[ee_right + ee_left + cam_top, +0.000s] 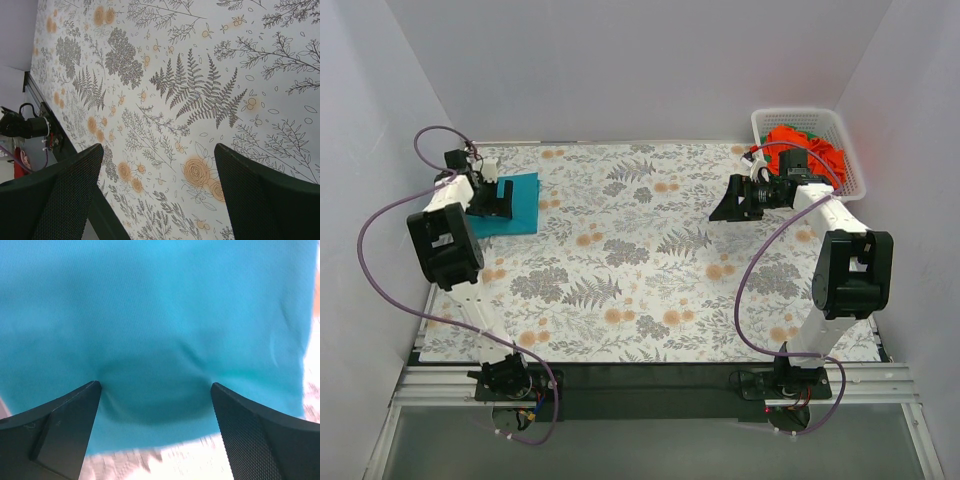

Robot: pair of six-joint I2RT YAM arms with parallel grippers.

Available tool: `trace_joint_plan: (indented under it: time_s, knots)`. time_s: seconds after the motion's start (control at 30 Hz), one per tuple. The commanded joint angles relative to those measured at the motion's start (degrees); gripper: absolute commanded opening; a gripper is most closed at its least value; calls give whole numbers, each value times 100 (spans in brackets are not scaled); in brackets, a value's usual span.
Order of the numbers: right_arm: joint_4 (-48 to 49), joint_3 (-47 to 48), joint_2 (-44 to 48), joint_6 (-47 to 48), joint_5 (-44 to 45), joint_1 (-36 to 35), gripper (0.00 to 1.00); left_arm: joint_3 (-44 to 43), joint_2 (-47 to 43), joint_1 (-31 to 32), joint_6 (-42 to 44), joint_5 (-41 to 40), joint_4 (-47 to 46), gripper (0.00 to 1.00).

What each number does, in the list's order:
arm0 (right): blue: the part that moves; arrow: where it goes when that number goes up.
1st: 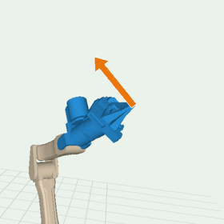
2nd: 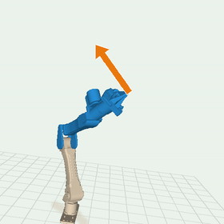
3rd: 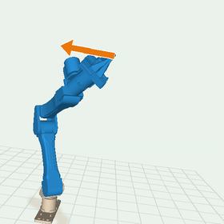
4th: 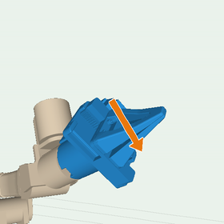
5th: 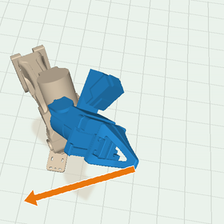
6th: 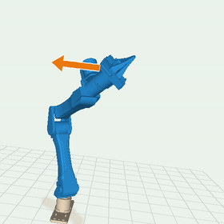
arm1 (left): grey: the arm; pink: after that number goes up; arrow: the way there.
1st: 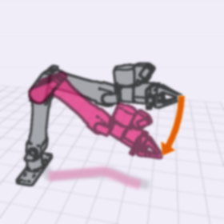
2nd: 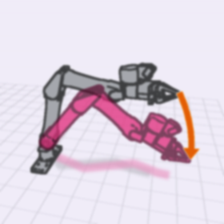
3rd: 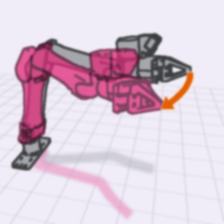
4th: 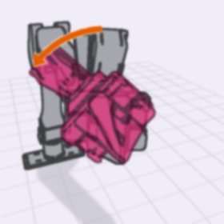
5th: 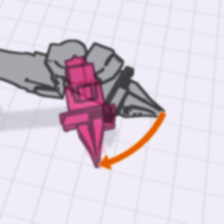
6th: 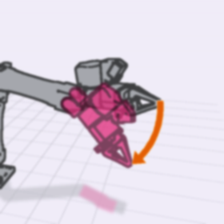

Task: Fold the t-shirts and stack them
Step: Neatly place the folded tshirt to the corner

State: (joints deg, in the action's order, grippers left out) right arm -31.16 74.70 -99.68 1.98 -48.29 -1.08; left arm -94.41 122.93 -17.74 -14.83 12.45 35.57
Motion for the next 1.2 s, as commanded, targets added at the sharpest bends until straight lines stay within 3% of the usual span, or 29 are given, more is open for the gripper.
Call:
trace_joint_plan:
  time_s: [0.0, 0.13, 0.43, 0.63, 0.9, 1.17]
  knots:
    - [-48, 133, 309, 84, -224, 38, 98, 308, -1015, -72, -151, 38, 740, 92]
    - [-40, 115, 370, 75, -233, 38, 98, 906, -1482, -72, -547, 170, 890, 92]
    - [-31, -8, 511, 92, -216, 38, 98, 2620, -2089, -81, -538, 47, 451, 91]
    - [-39, 19, 449, 83, -233, 38, 98, 2446, -1660, -81, -582, -102, 301, 91]
    - [-31, 10, 423, 119, -181, 29, 98, 1392, -518, -81, -662, -199, 292, 90]
    - [-31, 36, 256, 127, -216, 38, 98, 661, 81, -90, -890, -287, 301, 89]
